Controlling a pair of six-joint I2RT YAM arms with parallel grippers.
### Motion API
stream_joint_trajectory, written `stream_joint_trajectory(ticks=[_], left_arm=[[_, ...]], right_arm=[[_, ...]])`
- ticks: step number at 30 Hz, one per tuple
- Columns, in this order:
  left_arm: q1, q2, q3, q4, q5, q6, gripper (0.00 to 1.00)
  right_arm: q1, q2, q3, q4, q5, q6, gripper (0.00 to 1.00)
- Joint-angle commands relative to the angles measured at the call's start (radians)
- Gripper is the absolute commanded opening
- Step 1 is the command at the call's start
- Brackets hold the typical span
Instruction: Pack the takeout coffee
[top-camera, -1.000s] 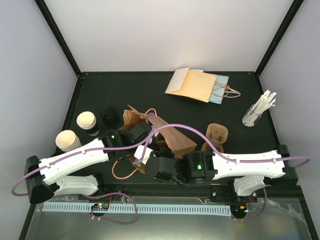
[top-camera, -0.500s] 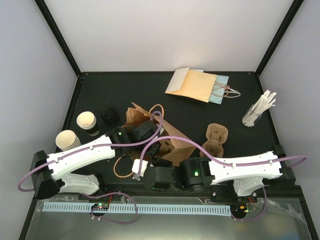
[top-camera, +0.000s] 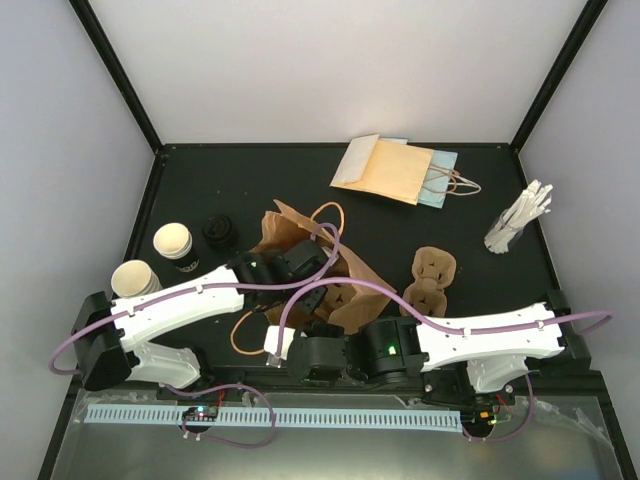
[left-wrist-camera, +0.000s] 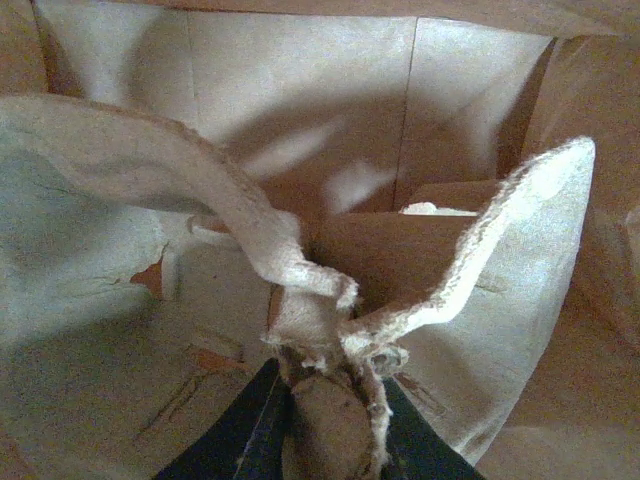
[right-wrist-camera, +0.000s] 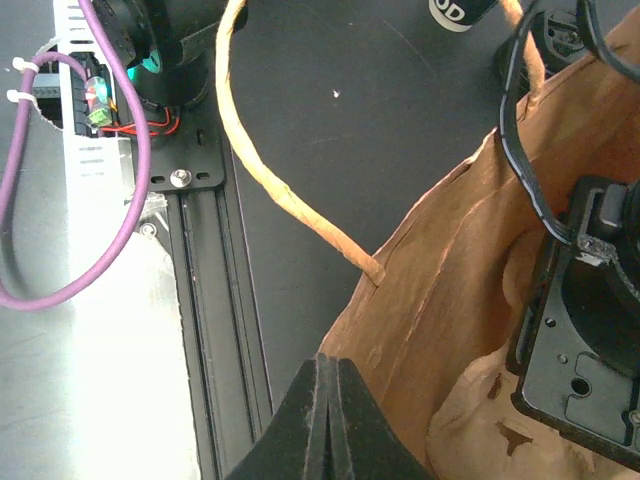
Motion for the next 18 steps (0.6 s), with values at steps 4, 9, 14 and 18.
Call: stream_joint_trajectory(ticks=[4,9,14,18], left_arm=[[0.004,0.043,0.007,0.061,-0.027,0.050,0.17],[0.003,0.029,-0.048,0.101,-0.010,0.038,0.17],[0.004,0.016,-0.080,0.116,0.002,0.020,0.17],[0.004,0.001,-0.109,0.132,0.013,0.012,0.16]], right_arm=[[0.006,-0.036,-0.011,0.012,-0.014,-0.009,0.03],[0.005,-0.058,0.010,0.025,-0.025,0.013,0.03],[0.003,-0.062,0.038,0.028,0.020,0.022,0.04],[-0.030,-0.061,0.088,0.002,0.051,0.064,0.04]])
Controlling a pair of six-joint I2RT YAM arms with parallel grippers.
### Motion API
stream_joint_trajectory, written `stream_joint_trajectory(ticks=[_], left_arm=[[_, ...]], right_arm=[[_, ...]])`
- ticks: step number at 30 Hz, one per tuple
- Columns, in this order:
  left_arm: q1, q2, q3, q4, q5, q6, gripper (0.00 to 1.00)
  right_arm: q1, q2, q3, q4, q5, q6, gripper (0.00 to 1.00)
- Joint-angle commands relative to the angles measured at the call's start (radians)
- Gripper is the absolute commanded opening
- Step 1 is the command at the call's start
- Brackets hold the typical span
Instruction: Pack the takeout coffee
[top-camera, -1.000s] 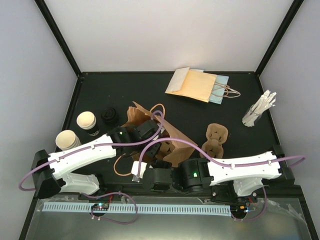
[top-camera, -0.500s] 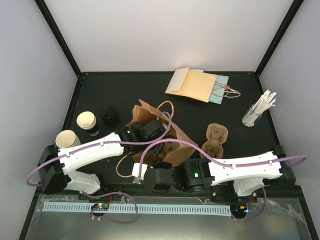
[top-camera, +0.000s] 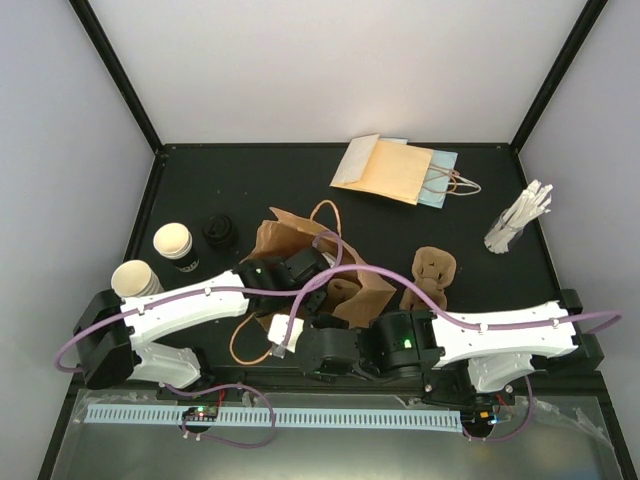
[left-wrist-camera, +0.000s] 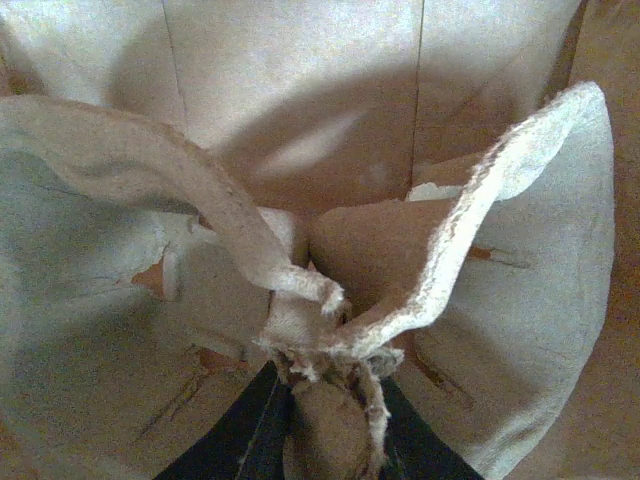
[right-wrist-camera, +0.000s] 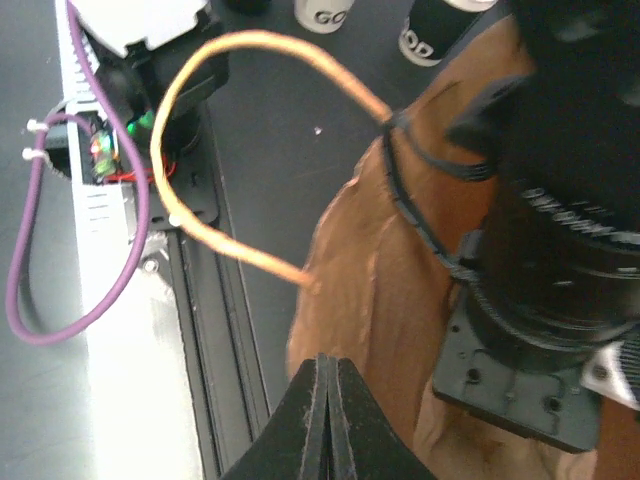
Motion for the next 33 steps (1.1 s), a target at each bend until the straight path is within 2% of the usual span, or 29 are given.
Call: stream_joint_trajectory(ticks=[1,10,13,19,23,29,33], left_arm=[[0.004,-0.030,-0.032,0.027,0.027,-0.013,0.16],[0.002,-0.038,-0.066,0.045,0.018,-0.017,0.16],[0.002,-0.038,-0.073,0.054,0.014,-0.025,0.16],[0.002,-0.080,-0.089,0.067,0.004,-0.034,0.16],[0.002,-0.084,-0.093,0.068,0.001,-0.035,0.16],[0.002,-0.088,-0.100,0.072,-0.002,-0.036,0.16],[0.002,-0.096,-0.104,0.077,-0.001,-0.043,0.16]], right_arm=[[-0.031,-0.022,0.080,-0.002,0.061,0.056,0.04],[-0.102,-0.152,0.094,0.060,0.043,0.108,0.06],[-0.180,-0.215,0.066,0.072,0.032,0.160,0.06],[-0.357,-0.402,-0.048,0.151,-0.095,0.214,0.07],[-0.436,-0.469,-0.089,0.148,-0.063,0.241,0.09],[-0.631,-0.469,-0.151,0.084,-0.031,0.324,0.09],[-0.815,-0.418,-0.233,0.060,-0.140,0.369,0.09]])
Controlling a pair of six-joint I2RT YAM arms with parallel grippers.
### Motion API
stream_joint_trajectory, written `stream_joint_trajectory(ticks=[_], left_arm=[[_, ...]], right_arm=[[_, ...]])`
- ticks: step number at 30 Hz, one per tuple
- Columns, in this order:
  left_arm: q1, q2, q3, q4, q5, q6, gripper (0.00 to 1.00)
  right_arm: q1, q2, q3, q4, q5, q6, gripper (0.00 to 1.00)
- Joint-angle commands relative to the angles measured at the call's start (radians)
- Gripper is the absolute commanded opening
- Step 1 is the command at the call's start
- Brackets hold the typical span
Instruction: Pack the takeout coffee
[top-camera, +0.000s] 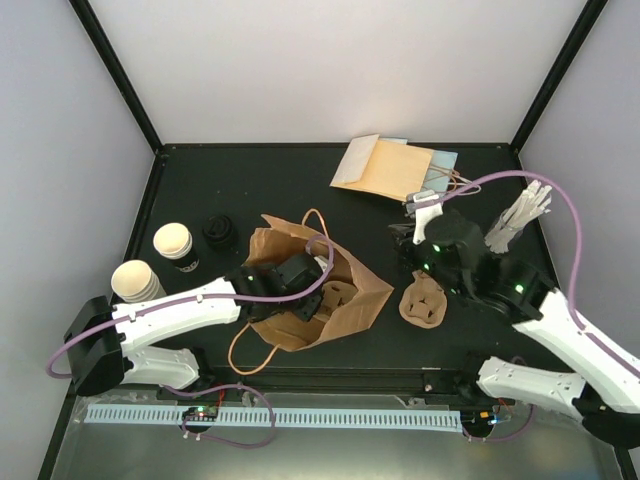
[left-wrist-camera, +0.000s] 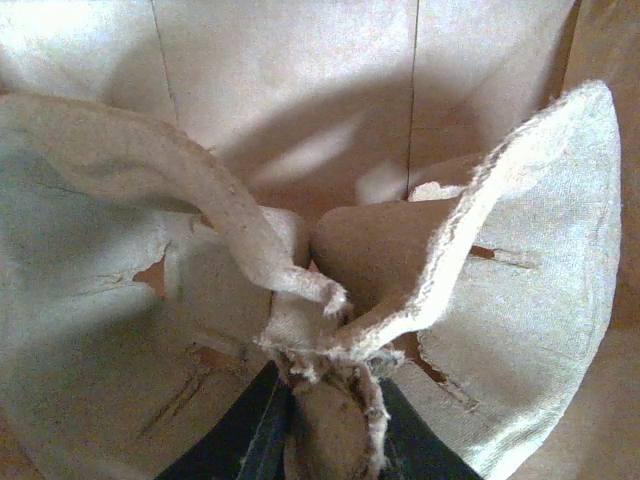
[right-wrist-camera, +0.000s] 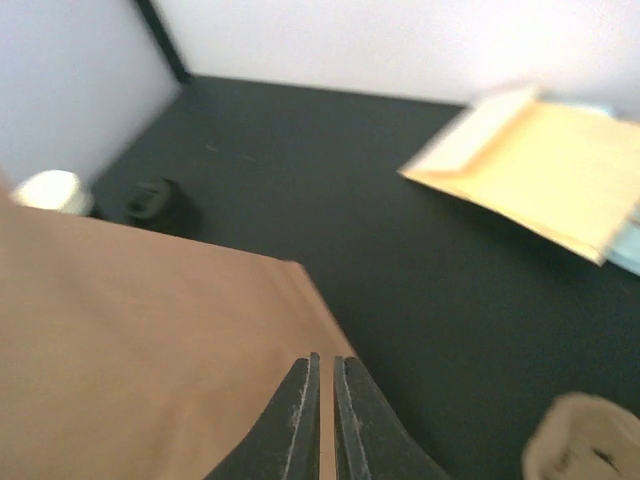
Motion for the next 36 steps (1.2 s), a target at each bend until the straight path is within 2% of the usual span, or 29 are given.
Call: stream_joint_trajectory(ticks=[1,8,11,16,19,21,27,36], left_arm=[[0.002,-0.029,-0.011,0.008,-0.004,-0.017,0.16],[0.001,-0.035,-0.024,0.032,-0.013,-0.030,0.16],[-0.002,-0.028,-0.027,0.039,-0.018,-0.032,0.16],[-0.014,-0.021,-0.027,0.039,-0.024,-0.030,0.16],[-0.017,-0.037,-0.038,0.046,-0.023,-0.033,0.16],[-0.018,-0.048,-0.049,0.047,-0.018,-0.033,0.16],[-0.018,-0.055,-0.075,0.022,0.005,-0.030,0.16],[-0.018,-0.059,-0.118,0.097,0.024,-0.046,0.17]], right_arm=[[-0.178,0.060,-0.109,-0.030,-0.110,0.079,0.09],[-0.374,0.203,-0.341,0.103,-0.390,0.077,0.14],[-0.411,0.283,-0.383,0.165,-0.469,0.062,0.24],[-0.445,0.435,-0.345,0.221,-0.542,0.043,0.33],[-0.470,0.522,-0.295,0.218,-0.531,0.044,0.35],[-0.486,0.562,-0.274,0.219,-0.537,0.027,0.40],[-0.493,0.657,-0.267,0.219,-0.610,-0.015,0.42],[-0.501,0.784,-0.263,0.342,-0.876,0.015,0.42]])
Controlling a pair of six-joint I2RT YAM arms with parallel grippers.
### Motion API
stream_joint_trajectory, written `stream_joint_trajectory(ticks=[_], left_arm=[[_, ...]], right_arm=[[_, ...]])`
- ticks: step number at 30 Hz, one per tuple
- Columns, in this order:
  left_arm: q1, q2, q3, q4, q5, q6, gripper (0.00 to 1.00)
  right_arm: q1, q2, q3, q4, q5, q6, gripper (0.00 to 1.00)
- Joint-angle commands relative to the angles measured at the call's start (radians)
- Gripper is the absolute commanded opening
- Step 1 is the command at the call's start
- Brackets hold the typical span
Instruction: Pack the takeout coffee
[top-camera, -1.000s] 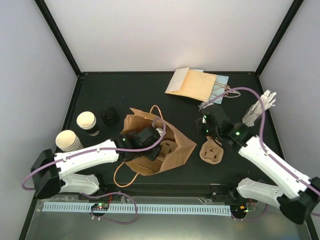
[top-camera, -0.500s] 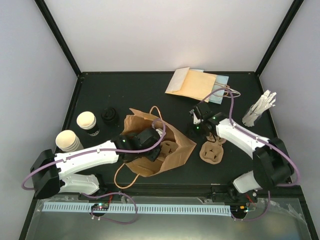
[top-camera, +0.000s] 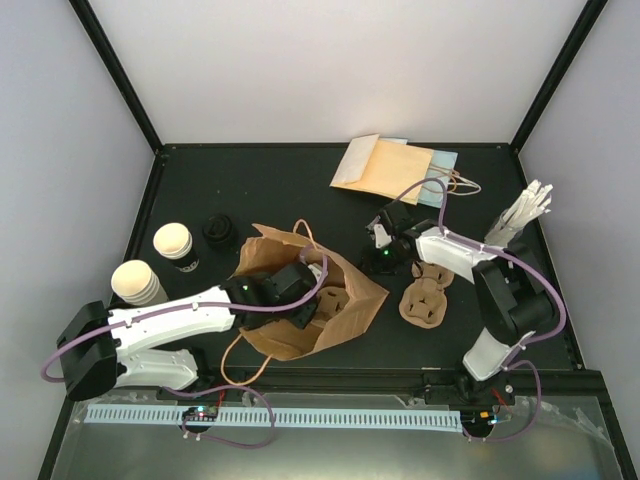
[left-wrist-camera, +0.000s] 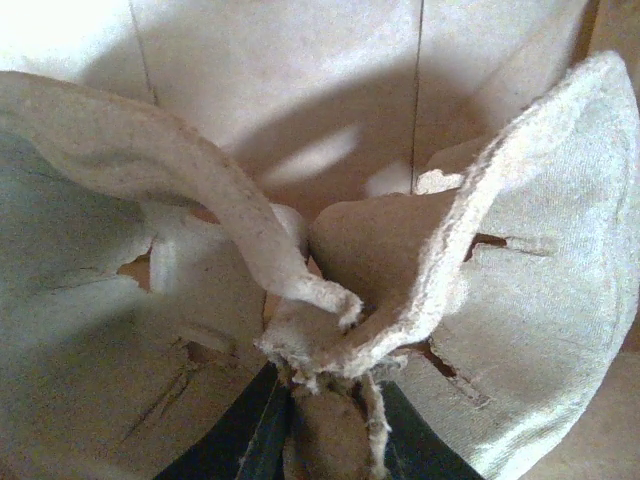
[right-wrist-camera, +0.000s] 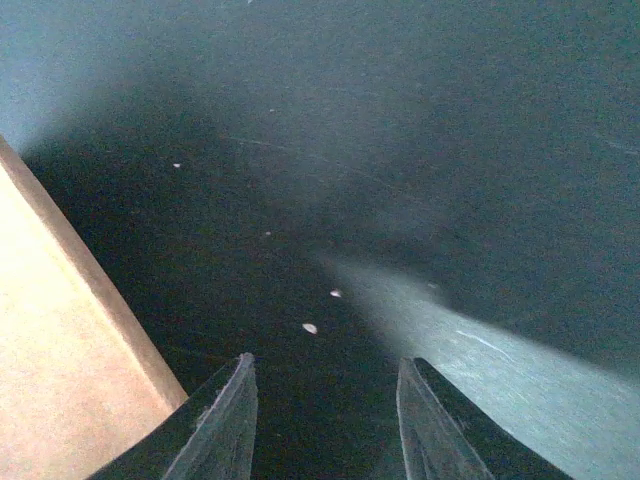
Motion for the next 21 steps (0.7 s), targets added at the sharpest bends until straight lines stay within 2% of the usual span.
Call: stream_joint_trajectory(ticks=[1,12,21], left_arm=[[-0.005,-0.002,-0.016,0.049,0.018,-0.020,0.17],[0.010,0.072,0.044,0.132,-0.058,0.006,0.18],[0.029,0.159,0.130,0.163,-0.080,0.051,0.18]], right_arm=[[-0.011,0.055,0.009,0.092,-0.209,0.021,0.42],[-0.111,0.033,0.023,0.149,-0.341,0.066,0.39],[-0.159,0.024,0.104,0.066,-0.270,0.022,0.39]])
